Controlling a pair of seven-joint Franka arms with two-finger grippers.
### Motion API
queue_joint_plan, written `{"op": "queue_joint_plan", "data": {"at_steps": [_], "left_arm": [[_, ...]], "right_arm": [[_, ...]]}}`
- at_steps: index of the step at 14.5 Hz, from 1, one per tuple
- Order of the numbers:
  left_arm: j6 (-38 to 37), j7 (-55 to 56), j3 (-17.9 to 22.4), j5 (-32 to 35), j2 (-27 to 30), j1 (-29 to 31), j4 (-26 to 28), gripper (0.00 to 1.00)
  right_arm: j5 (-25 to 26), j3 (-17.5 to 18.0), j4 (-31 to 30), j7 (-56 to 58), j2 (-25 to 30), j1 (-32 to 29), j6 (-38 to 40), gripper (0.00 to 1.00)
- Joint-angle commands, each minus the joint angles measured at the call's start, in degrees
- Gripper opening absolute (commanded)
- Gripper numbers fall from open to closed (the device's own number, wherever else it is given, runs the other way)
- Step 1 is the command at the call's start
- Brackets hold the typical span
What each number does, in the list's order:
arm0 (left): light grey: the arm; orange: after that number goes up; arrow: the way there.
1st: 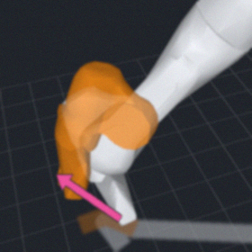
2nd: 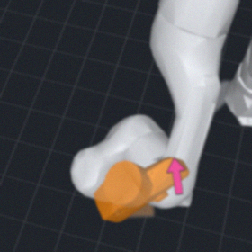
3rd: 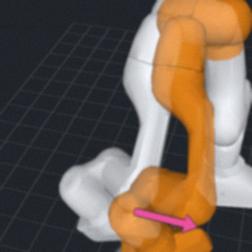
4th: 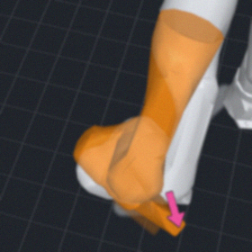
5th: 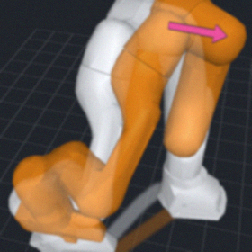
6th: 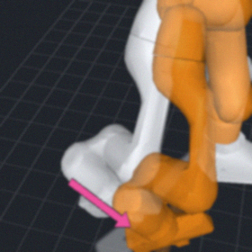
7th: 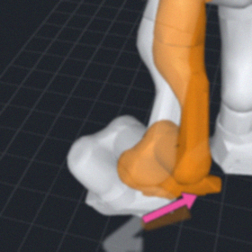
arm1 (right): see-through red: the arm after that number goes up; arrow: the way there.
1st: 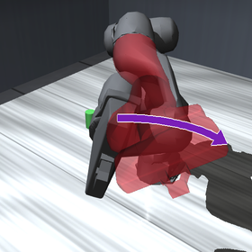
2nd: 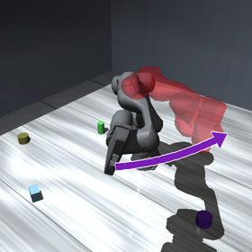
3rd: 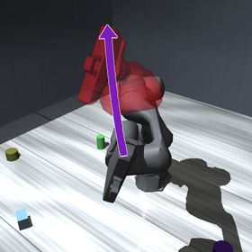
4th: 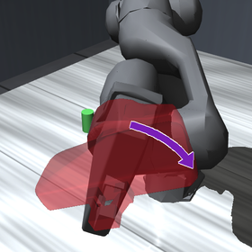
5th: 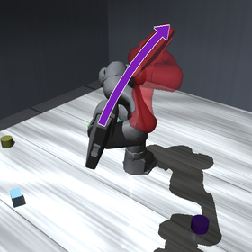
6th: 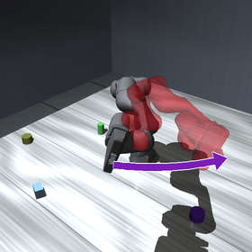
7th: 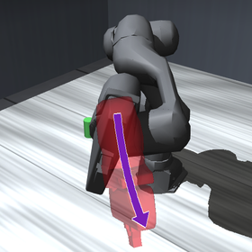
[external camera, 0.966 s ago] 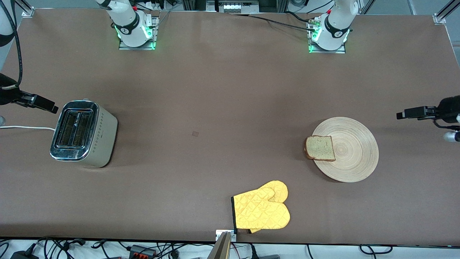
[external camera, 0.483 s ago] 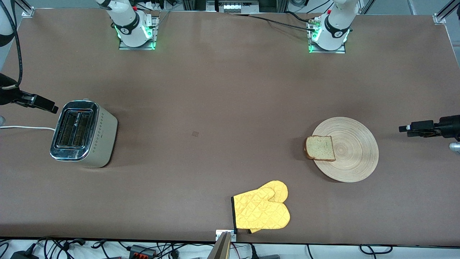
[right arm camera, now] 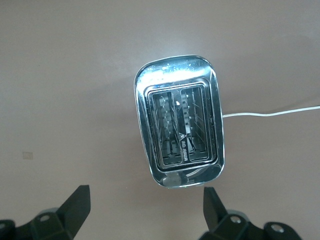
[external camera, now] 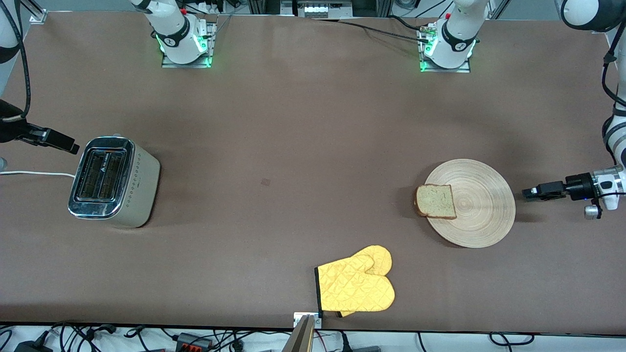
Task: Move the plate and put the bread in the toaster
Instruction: 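Lower the left gripper to the wooden plate's rim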
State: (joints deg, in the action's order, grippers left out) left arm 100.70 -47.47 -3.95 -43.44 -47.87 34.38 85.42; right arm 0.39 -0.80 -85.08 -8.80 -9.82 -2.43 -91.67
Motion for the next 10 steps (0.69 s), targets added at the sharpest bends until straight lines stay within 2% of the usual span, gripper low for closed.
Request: {"op": "queue_joint_plan", "data": {"at_steps": [1,2,5,6,8,9,10], "left_arm": [[0.29,-0.6,-0.27,-1.56,-1.96,-0.36,-1.31,0.78],[0.29,-0.69,-0.36,-1.3,-2.4,-0.72,-1.05,0.62],[0.2,-0.69,-1.06,-1.65,-4.42,-1.16,-1.04,0.41],[0.11,-0.6,-1.06,-1.56,-4.42,-1.59,-0.96,0.28],[0.03,-0.34,-1.06,-1.56,-4.51,-1.95,-0.87,0.09],[0.02,0.18,-1.06,-1.65,-4.51,-1.95,-0.35,0.03],[0.02,0.45,-1.06,-1.65,-4.51,-2.04,-0.25,0.02]], "right_arm": [[-0.13,0.19,0.17,-0.25,0.24,-0.11,0.53,1.0],[-0.13,0.19,0.17,-0.25,0.24,-0.11,0.53,1.0],[-0.04,0.19,0.17,-0.25,0.24,-0.03,0.53,1.0],[-0.04,0.19,0.17,-0.25,0.24,-0.03,0.53,1.0],[-0.04,0.19,0.17,-0.25,0.24,-0.11,0.53,1.0],[-0.04,0.19,0.17,-0.25,0.24,-0.11,0.53,1.0],[-0.04,0.19,0.17,-0.25,0.24,-0.11,0.53,1.0]]}}
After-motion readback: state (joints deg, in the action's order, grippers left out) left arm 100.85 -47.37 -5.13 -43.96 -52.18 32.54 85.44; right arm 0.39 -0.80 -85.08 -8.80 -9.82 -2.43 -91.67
